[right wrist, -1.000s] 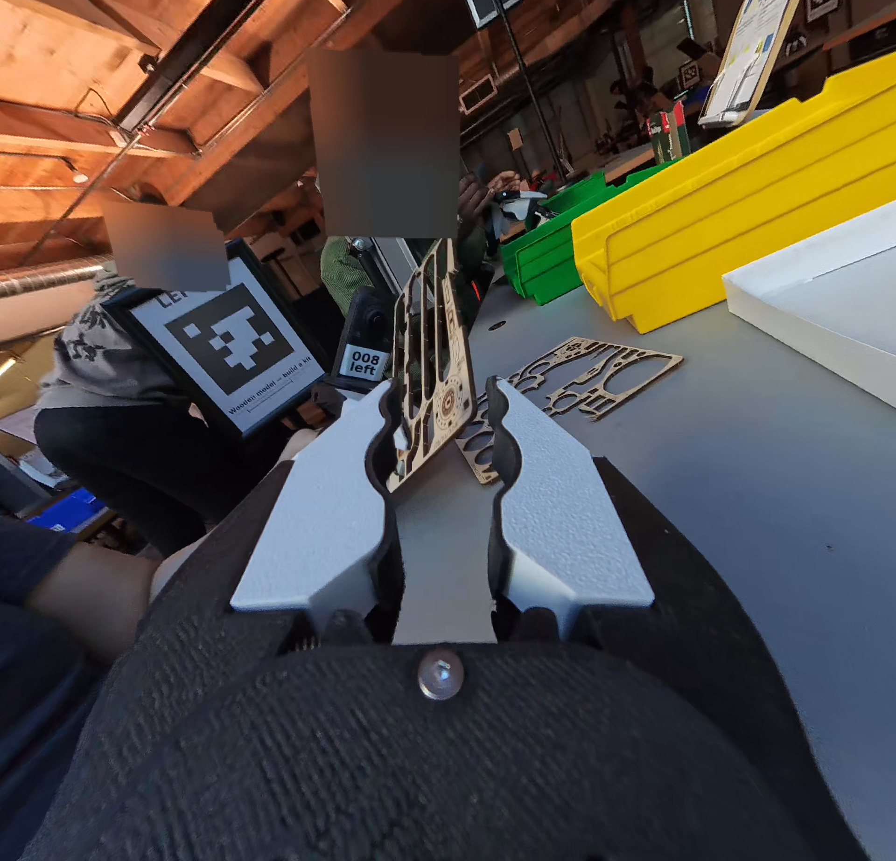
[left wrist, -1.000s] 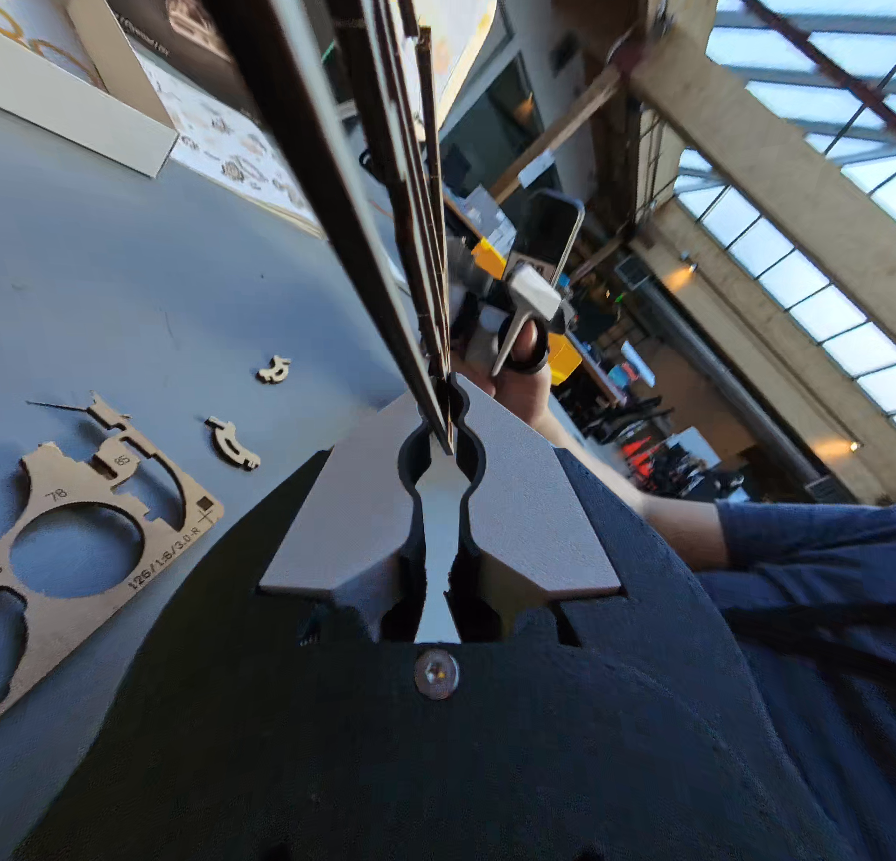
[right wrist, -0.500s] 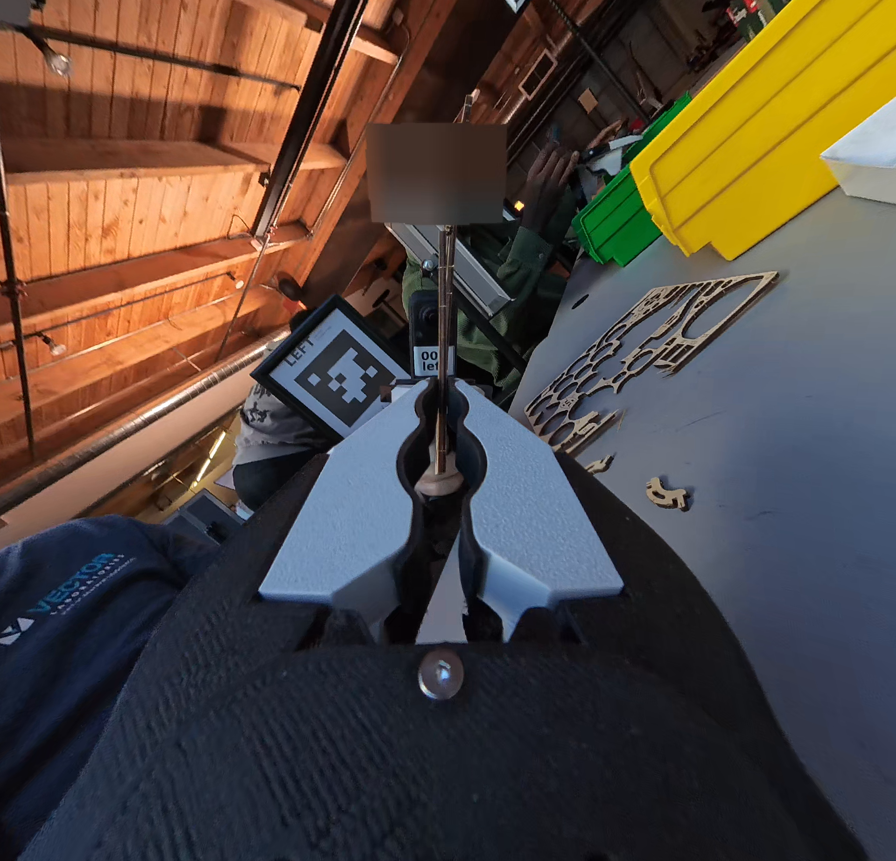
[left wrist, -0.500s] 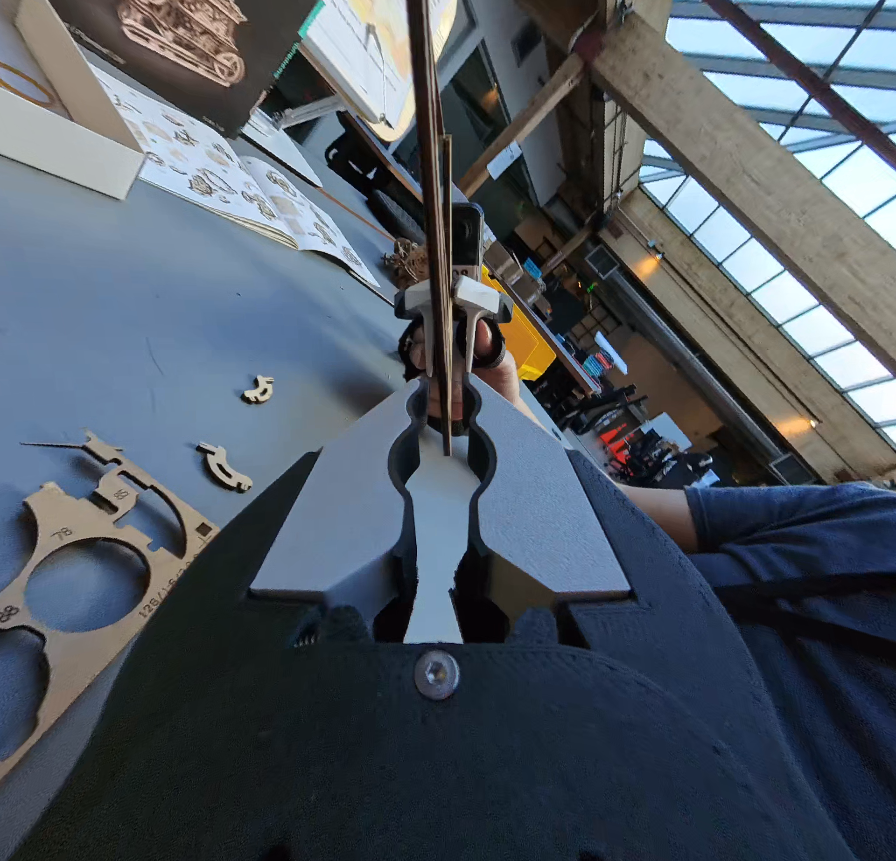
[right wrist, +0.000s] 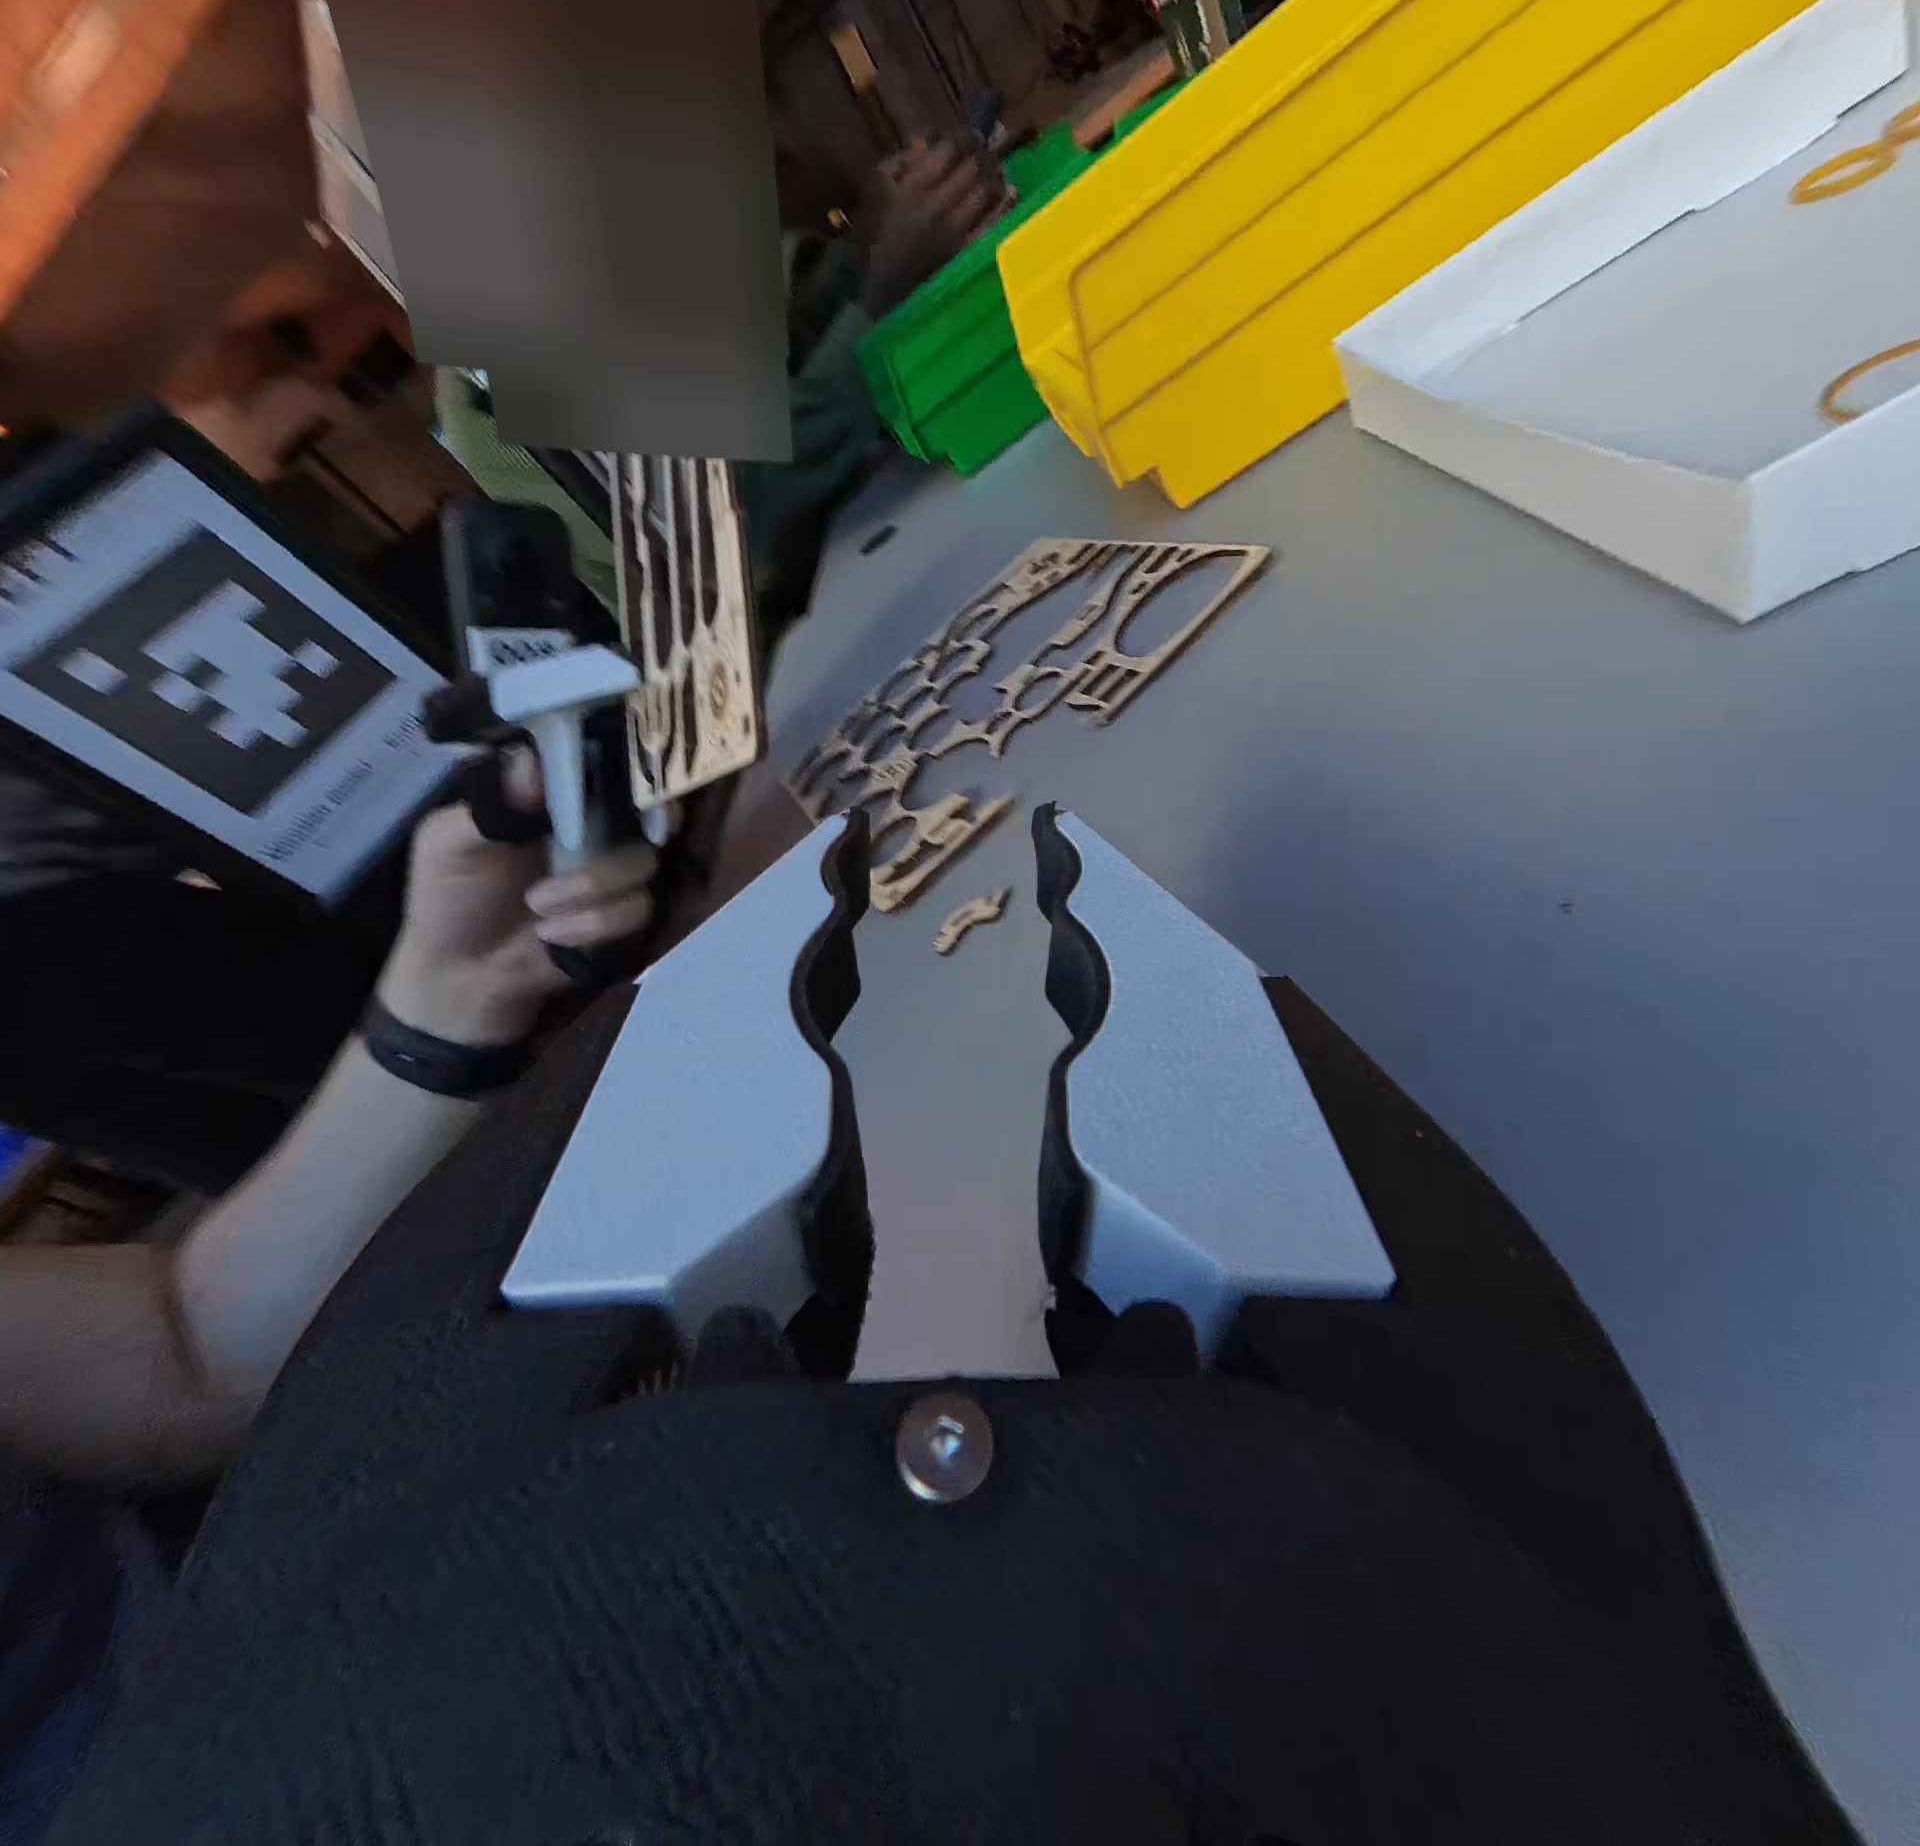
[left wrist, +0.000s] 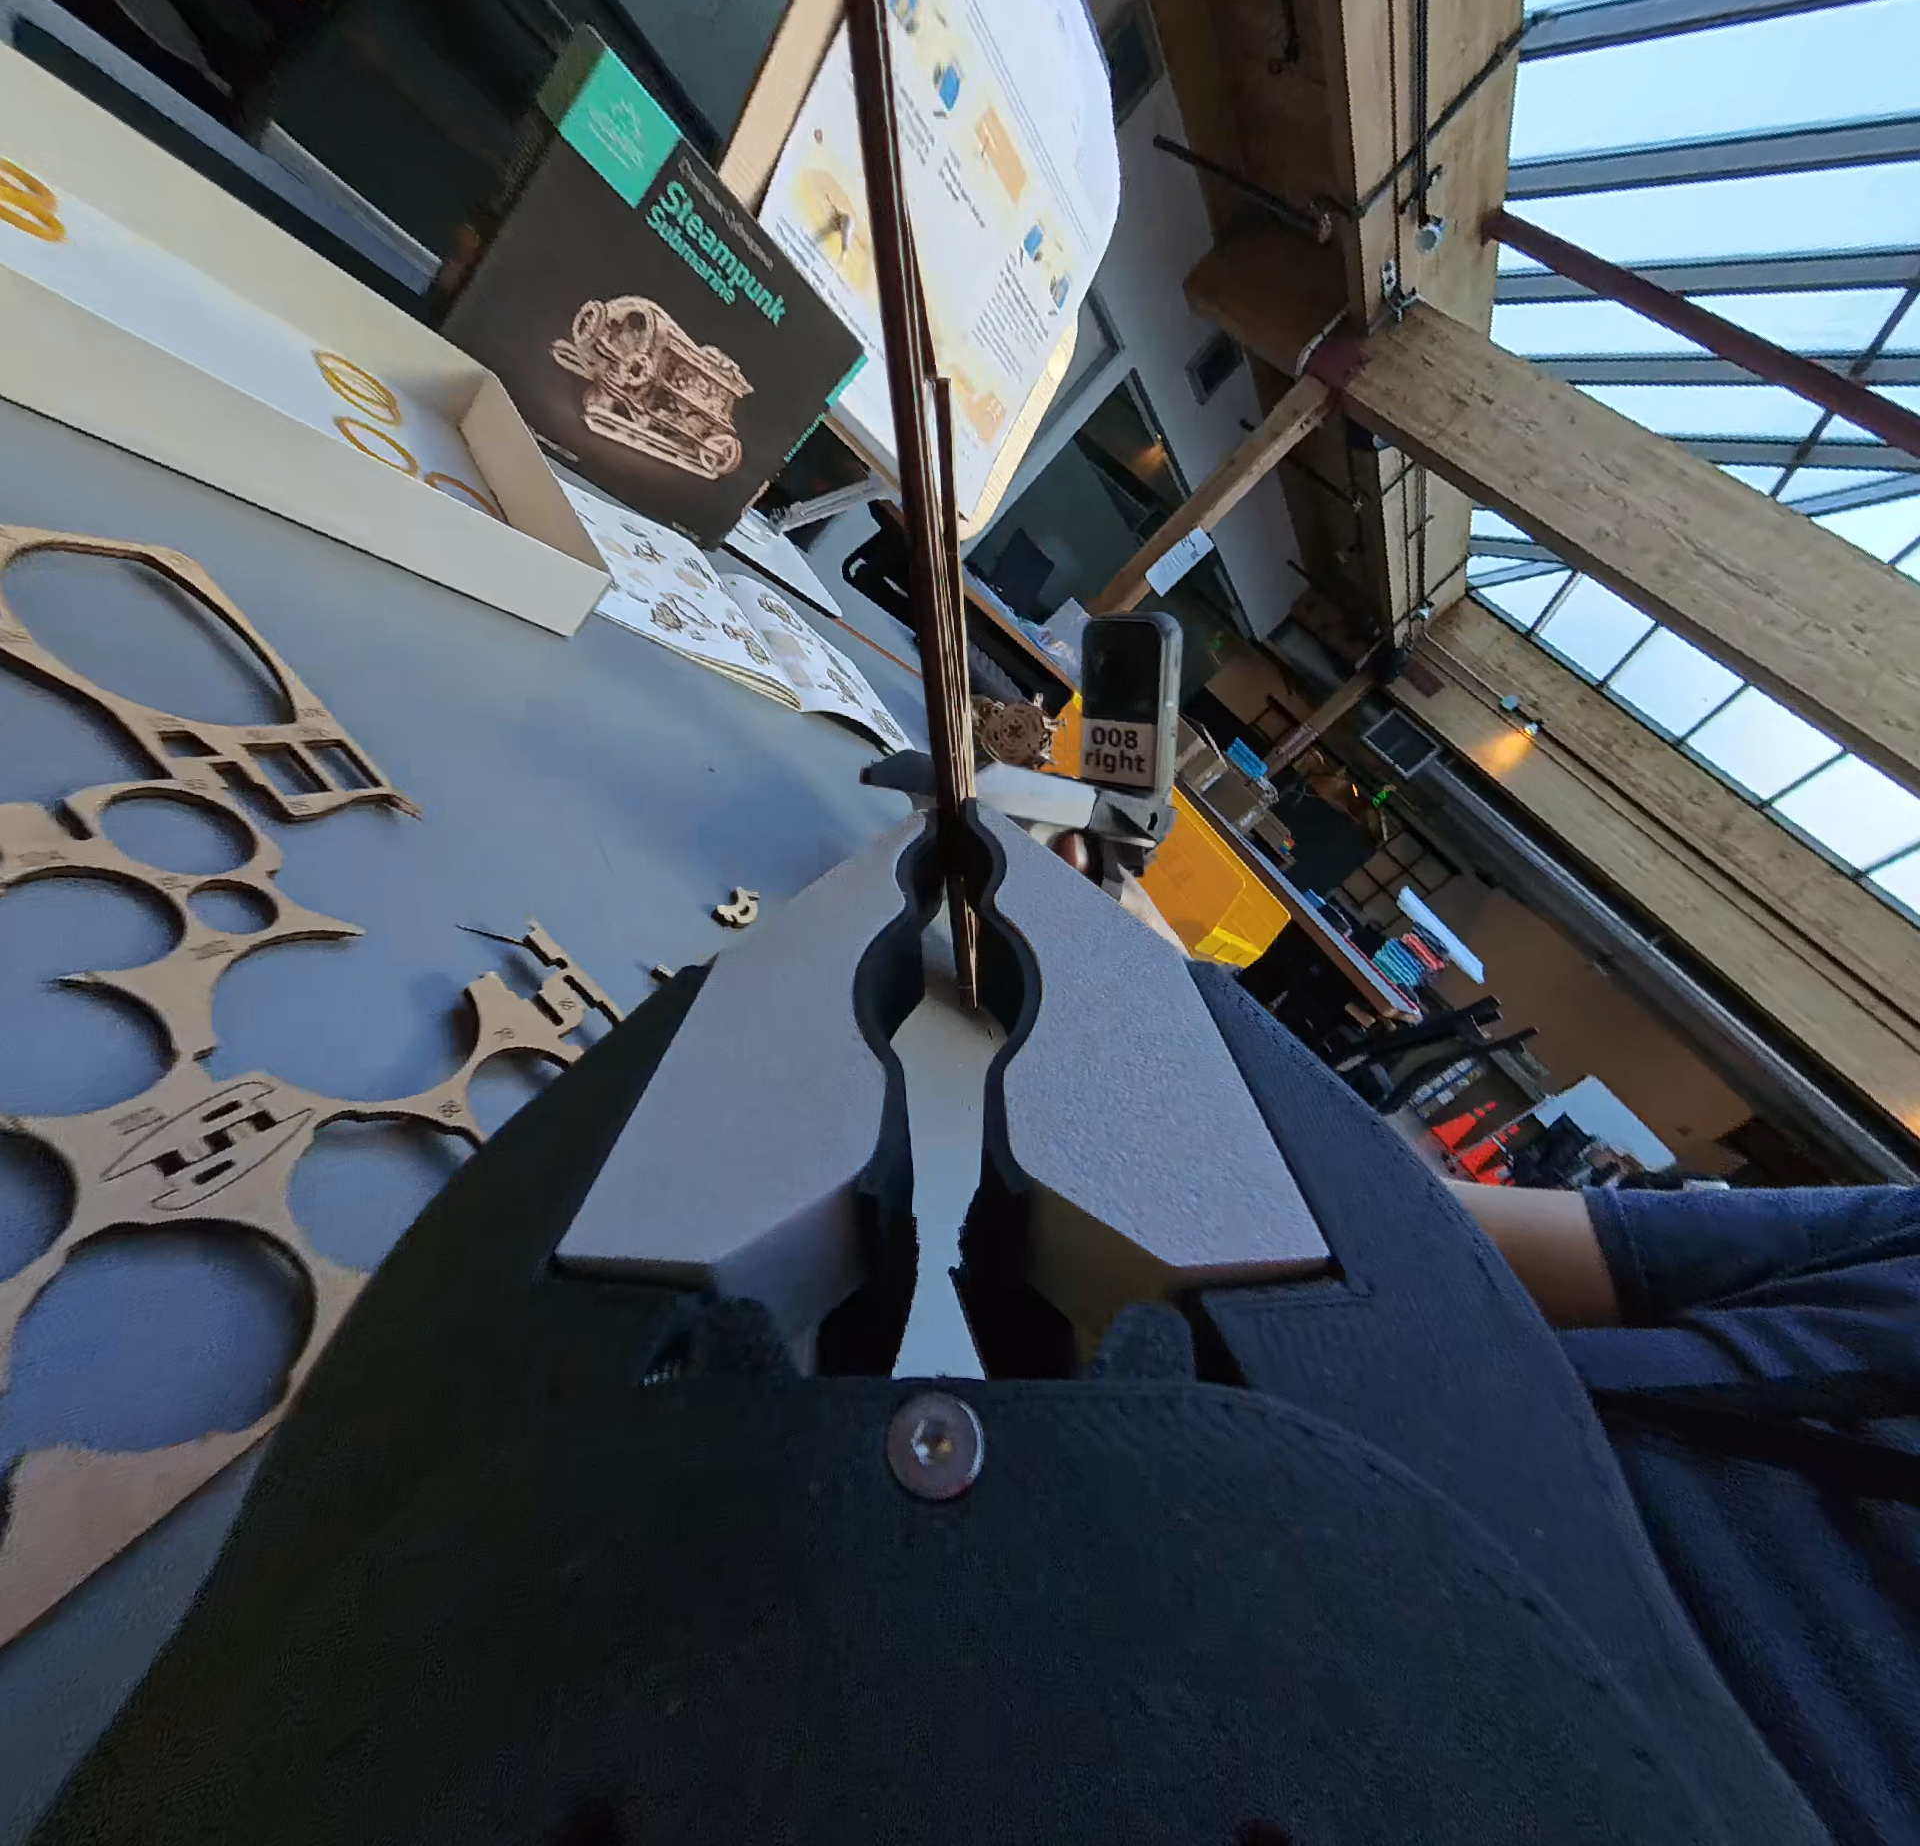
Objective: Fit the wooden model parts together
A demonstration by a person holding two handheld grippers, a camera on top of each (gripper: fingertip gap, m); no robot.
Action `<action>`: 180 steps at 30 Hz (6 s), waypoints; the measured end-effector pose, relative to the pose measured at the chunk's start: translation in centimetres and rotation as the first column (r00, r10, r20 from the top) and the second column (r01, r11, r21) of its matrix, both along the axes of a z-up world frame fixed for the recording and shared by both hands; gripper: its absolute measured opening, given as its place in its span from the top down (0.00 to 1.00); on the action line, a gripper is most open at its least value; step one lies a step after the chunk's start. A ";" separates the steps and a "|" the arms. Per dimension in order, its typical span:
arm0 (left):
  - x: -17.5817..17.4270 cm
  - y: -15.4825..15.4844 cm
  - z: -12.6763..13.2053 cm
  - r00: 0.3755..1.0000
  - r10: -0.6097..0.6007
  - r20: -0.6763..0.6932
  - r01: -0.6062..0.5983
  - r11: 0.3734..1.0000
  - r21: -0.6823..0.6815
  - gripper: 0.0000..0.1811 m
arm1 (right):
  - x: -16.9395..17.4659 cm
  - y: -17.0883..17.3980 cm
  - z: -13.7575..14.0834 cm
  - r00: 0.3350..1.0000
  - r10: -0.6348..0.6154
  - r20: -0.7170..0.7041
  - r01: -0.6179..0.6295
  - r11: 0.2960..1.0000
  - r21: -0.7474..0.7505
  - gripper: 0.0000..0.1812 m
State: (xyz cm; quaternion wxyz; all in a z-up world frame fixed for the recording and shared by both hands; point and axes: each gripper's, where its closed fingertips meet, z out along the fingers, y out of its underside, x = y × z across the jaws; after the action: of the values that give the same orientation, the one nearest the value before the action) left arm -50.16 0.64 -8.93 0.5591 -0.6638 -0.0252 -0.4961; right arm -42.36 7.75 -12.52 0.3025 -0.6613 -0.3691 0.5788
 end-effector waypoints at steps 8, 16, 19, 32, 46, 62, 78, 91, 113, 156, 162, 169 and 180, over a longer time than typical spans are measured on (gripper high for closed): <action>-2.4 -0.5 1.5 0.999 0.054 0.007 -0.054 0.998 0.042 1.00 | -0.9 -0.8 -4.4 0.928 0.059 0.367 -0.218 0.887 0.408 0.83; -1.5 0.0 2.1 0.999 0.046 0.001 -0.046 0.997 0.064 1.00 | -1.0 0.4 -7.1 0.849 0.082 0.523 -0.321 0.865 0.385 0.85; -1.2 0.4 2.0 0.999 0.043 -0.002 -0.043 0.997 0.057 1.00 | -0.9 -0.1 -7.2 0.843 0.118 0.524 -0.354 0.857 0.376 0.93; -1.3 0.6 2.6 0.999 0.052 0.016 -0.053 0.997 0.057 1.00 | 6.0 7.3 -6.9 0.717 -0.383 0.583 0.136 0.897 0.421 0.89; -1.5 -1.2 3.8 0.999 0.039 0.031 -0.041 0.996 0.080 1.00 | -4.8 -3.4 -7.0 0.812 0.232 0.536 -0.533 0.669 0.518 0.84; -1.0 -1.4 3.9 0.999 0.029 0.014 -0.030 0.996 0.080 1.00 | -2.7 -3.3 -7.2 0.819 0.152 0.553 -0.423 0.811 0.405 0.96; 1.1 0.2 2.9 1.000 -0.006 -0.005 0.007 0.999 0.044 1.00 | 5.7 3.2 -5.9 0.764 -0.413 0.495 0.141 0.857 0.496 0.96; 0.5 0.2 3.4 1.000 -0.008 0.007 0.008 0.999 0.044 1.00 | 5.6 2.9 -7.1 0.774 -0.354 0.524 0.136 0.903 0.408 0.94; 1.2 -0.4 -0.3 0.975 -0.063 -0.212 0.055 0.998 -0.043 1.00 | 3.3 2.0 0.3 0.984 -0.164 -0.069 0.151 0.976 -0.159 0.82; 5.8 -0.2 0.1 0.967 -0.214 -0.140 0.210 0.977 -0.040 0.90 | 1.7 -3.6 3.4 0.925 0.161 -0.344 -0.276 0.906 -0.320 0.99; 6.3 -0.2 0.0 0.964 -0.225 -0.145 0.220 0.974 -0.048 0.90 | 1.8 -3.3 3.5 0.925 0.147 -0.349 -0.264 0.911 -0.316 0.99; 6.5 -0.1 -0.1 0.962 -0.232 -0.143 0.227 0.973 -0.048 0.91 | 1.9 -3.4 3.7 0.920 0.150 -0.363 -0.276 0.905 -0.325 0.99; 8.1 0.1 -0.6 0.953 -0.264 -0.147 0.257 0.964 -0.064 0.92 | 2.0 -3.3 4.1 0.910 0.144 -0.390 -0.287 0.896 -0.338 1.00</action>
State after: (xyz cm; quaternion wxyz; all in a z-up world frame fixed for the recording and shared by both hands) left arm -42.07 0.70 -9.58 0.4742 -0.7098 0.0949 -0.5121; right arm -40.32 4.48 -8.41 0.1601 -0.5466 -0.2587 0.7802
